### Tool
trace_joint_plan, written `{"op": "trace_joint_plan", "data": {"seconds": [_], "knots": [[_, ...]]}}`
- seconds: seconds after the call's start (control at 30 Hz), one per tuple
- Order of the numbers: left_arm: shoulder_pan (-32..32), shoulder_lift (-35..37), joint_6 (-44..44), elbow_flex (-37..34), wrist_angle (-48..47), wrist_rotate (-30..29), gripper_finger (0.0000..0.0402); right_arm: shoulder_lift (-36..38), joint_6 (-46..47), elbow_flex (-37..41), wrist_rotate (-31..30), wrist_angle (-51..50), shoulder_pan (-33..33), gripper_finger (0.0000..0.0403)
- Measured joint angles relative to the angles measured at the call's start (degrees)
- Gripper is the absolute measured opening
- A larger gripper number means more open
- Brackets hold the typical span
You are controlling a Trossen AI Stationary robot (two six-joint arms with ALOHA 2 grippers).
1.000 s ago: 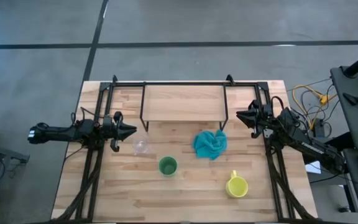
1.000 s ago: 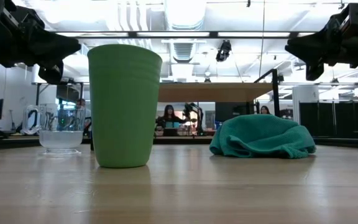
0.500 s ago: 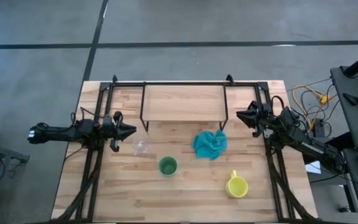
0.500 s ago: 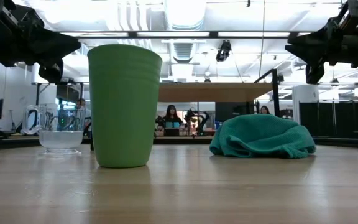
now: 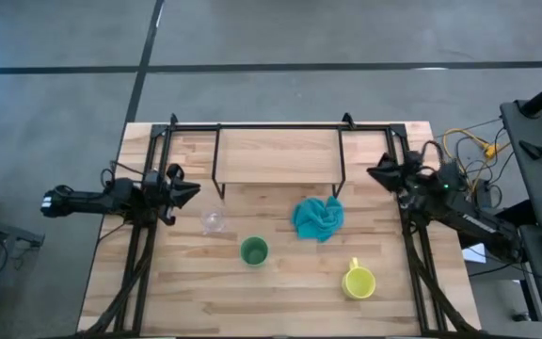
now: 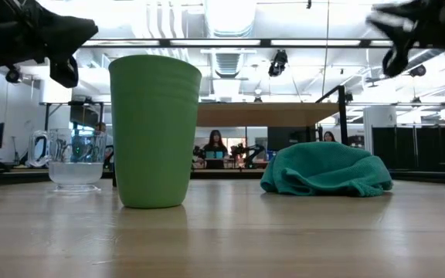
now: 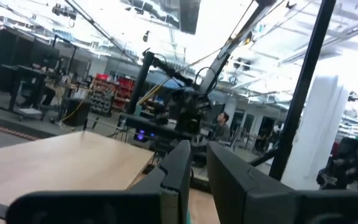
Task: Stack small to large cups/mugs on shelf
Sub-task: Put the transparent cup on the shelf
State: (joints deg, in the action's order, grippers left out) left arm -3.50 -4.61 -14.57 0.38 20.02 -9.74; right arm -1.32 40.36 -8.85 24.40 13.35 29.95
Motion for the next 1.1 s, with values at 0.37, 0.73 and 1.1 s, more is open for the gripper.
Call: {"op": "trace_joint_plan", "data": {"seconds": [0.37, 0.73, 1.1], "knots": [[0.0, -3.0, -0.8, 0.2, 0.0, -0.5, 0.0040, -9.2, -12.8, -23.6, 0.0, -17.9, 0.0, 0.0070], [0.0, -15.0, -7.3, 20.0, -21.8, 4.9, 0.0040, -36.3, -21.5, -43.0, 4.3, -42.8, -1.1, 0.0070], [0.0, -32.9, 2.2, 51.3, -58.2, 4.8, 0.0040, -50.3, -30.5, -55.3, 4.7, -54.4, -5.0, 0.0070]]}}
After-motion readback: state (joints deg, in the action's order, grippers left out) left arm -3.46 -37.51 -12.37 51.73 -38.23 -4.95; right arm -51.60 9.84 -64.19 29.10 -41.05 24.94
